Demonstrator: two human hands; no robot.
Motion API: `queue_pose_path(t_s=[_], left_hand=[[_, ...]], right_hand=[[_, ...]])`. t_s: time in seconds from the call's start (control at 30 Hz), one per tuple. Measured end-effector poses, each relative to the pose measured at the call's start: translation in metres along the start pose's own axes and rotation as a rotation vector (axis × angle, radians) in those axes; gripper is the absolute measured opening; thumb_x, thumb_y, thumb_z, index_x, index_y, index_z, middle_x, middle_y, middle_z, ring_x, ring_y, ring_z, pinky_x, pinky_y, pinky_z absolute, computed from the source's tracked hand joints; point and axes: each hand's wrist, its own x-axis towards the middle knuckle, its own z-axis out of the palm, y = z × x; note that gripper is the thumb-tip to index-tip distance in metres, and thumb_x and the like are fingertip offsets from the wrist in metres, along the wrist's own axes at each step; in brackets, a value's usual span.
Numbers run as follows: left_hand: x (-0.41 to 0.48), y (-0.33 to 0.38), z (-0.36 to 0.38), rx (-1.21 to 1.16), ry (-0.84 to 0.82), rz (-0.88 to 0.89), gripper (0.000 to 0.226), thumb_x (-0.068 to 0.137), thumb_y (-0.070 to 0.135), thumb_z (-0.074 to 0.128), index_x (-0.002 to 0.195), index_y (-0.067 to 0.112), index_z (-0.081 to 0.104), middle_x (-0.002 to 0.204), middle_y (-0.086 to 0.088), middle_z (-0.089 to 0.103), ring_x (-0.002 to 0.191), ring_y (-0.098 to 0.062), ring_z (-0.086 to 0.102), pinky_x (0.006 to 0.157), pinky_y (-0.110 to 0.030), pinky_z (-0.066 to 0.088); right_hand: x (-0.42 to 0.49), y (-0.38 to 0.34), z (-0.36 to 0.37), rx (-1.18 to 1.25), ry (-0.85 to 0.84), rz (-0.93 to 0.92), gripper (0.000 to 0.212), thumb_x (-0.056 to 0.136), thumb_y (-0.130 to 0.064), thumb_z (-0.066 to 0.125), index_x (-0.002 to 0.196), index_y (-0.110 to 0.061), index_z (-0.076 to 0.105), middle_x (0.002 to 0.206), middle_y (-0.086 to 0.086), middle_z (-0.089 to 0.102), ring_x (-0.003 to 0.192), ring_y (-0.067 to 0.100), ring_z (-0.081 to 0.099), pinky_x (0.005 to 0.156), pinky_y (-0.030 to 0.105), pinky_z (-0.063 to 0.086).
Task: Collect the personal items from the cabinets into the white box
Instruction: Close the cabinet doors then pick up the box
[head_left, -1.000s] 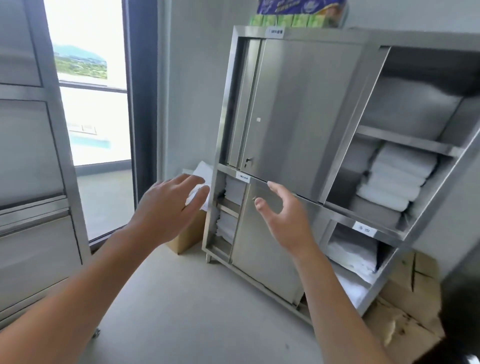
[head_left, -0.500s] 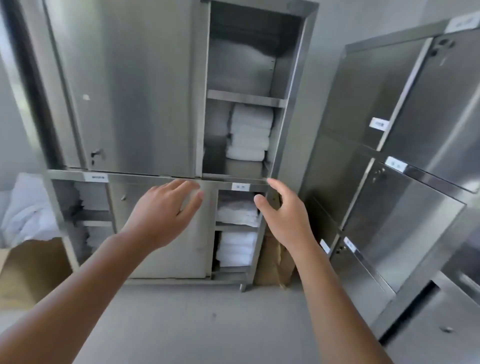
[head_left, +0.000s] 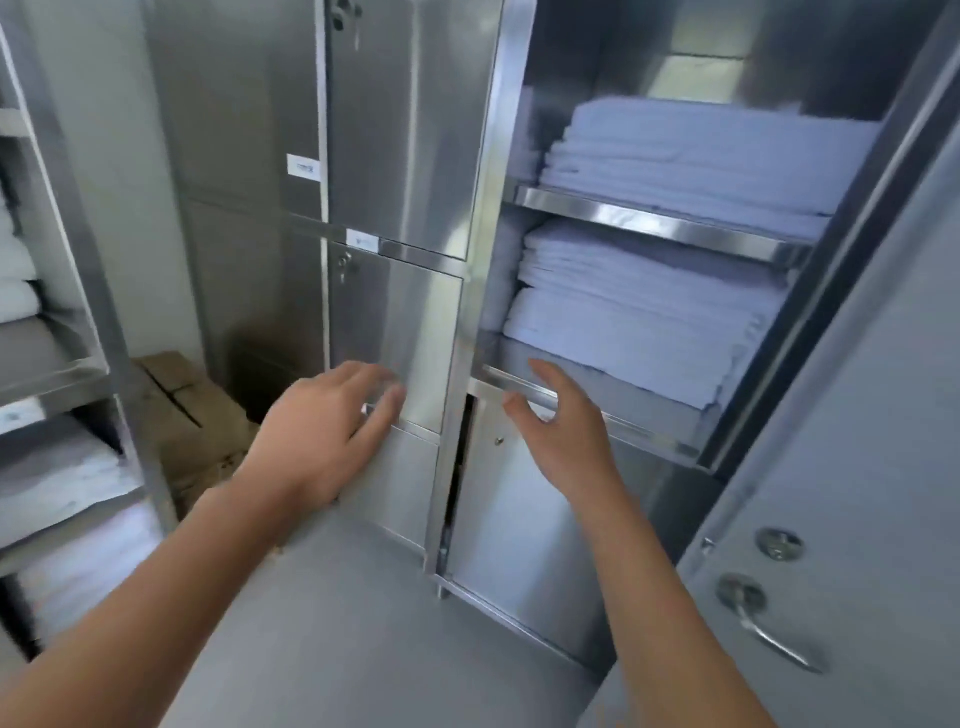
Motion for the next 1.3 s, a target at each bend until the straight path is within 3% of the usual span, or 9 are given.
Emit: queue_pose_path(t_s=[0.07,0.23,0.33,0.5,0.67,0.87,1.0,1.2,1.3], left_hand=[[0.019,0.023,0.021,-0.051,-0.040,0.077,0.053,0.098,0.054,0.027,0.122,0.021,0.061,0.121,0.001,0.066,0.106,-0.025,0.063,0.089,-0.040,0.048],[0.068,0.075,0.062,-0.124,-0.046,0.171,0.049,0.100,0.055,0.027,0.122,0.025,0.060,0.121,0.006,0.064,0.102,-0.022,0.063,0.084,-0.034,0.044],[0.089,0.096,0.083,-0.155,-0.057,0.206,0.045,0.100,0.052,0.031,0.122,0.026,0.060,0.120,0.007,0.064,0.103,-0.021,0.063,0.083,-0.034,0.044],[0.117,0.102,0.119,-0.143,-0.106,0.229,0.046,0.099,0.055,0.029,0.122,0.029,0.058,0.119,0.009,0.064,0.104,-0.020,0.062,0.084,-0.035,0.046],[0.164,0.100,0.156,-0.172,-0.118,0.263,0.046,0.099,0.054,0.031,0.125,0.028,0.059,0.122,0.009,0.063,0.101,-0.022,0.062,0.082,-0.034,0.046],[0.233,0.084,0.214,-0.246,-0.198,0.363,0.044,0.101,0.049,0.034,0.127,0.025,0.059,0.124,0.007,0.063,0.106,-0.021,0.061,0.089,-0.035,0.044],[0.292,0.061,0.256,-0.260,-0.267,0.437,0.041,0.101,0.048,0.035,0.126,0.026,0.059,0.124,0.007,0.064,0.107,-0.021,0.061,0.092,-0.036,0.045],[0.354,0.070,0.313,-0.331,-0.365,0.559,0.042,0.100,0.049,0.033,0.126,0.028,0.058,0.126,0.009,0.062,0.108,-0.020,0.060,0.093,-0.035,0.043],[0.365,0.089,0.337,-0.389,-0.407,0.616,0.042,0.101,0.049,0.033,0.126,0.027,0.058,0.126,0.008,0.063,0.106,-0.022,0.061,0.092,-0.037,0.045]], right_hand=[[0.000,0.016,-0.039,-0.051,0.104,0.030,0.052,0.094,-0.043,0.068,0.143,-0.032,0.054,0.147,-0.013,0.054,0.138,0.008,0.045,0.106,0.020,0.031],[0.002,0.041,-0.106,-0.067,0.243,0.101,0.052,0.094,-0.048,0.066,0.143,-0.040,0.051,0.138,-0.025,0.049,0.128,0.006,0.044,0.111,0.029,0.035],[0.009,0.055,-0.124,-0.065,0.281,0.104,0.053,0.093,-0.048,0.067,0.143,-0.038,0.051,0.144,-0.021,0.050,0.133,0.005,0.043,0.114,0.028,0.033],[0.020,0.083,-0.129,-0.105,0.271,0.129,0.055,0.094,-0.047,0.066,0.146,-0.037,0.049,0.142,-0.023,0.045,0.131,-0.004,0.035,0.109,0.021,0.026],[0.051,0.111,-0.132,-0.145,0.322,0.174,0.056,0.094,-0.050,0.066,0.146,-0.043,0.046,0.135,-0.028,0.041,0.126,-0.006,0.033,0.108,0.025,0.029],[0.111,0.149,-0.112,-0.204,0.397,0.235,0.058,0.093,-0.052,0.066,0.146,-0.042,0.046,0.148,-0.020,0.046,0.129,-0.003,0.038,0.107,0.023,0.030],[0.151,0.166,-0.094,-0.175,0.472,0.303,0.061,0.093,-0.048,0.066,0.149,-0.034,0.047,0.149,-0.012,0.051,0.138,0.009,0.044,0.117,0.040,0.040],[0.181,0.187,-0.095,-0.212,0.618,0.388,0.058,0.096,-0.039,0.067,0.149,-0.030,0.047,0.137,-0.027,0.051,0.123,-0.012,0.046,0.107,0.015,0.039],[0.186,0.204,-0.108,-0.229,0.701,0.455,0.058,0.096,-0.037,0.067,0.150,-0.026,0.047,0.142,-0.018,0.051,0.121,-0.011,0.049,0.096,0.006,0.037]])
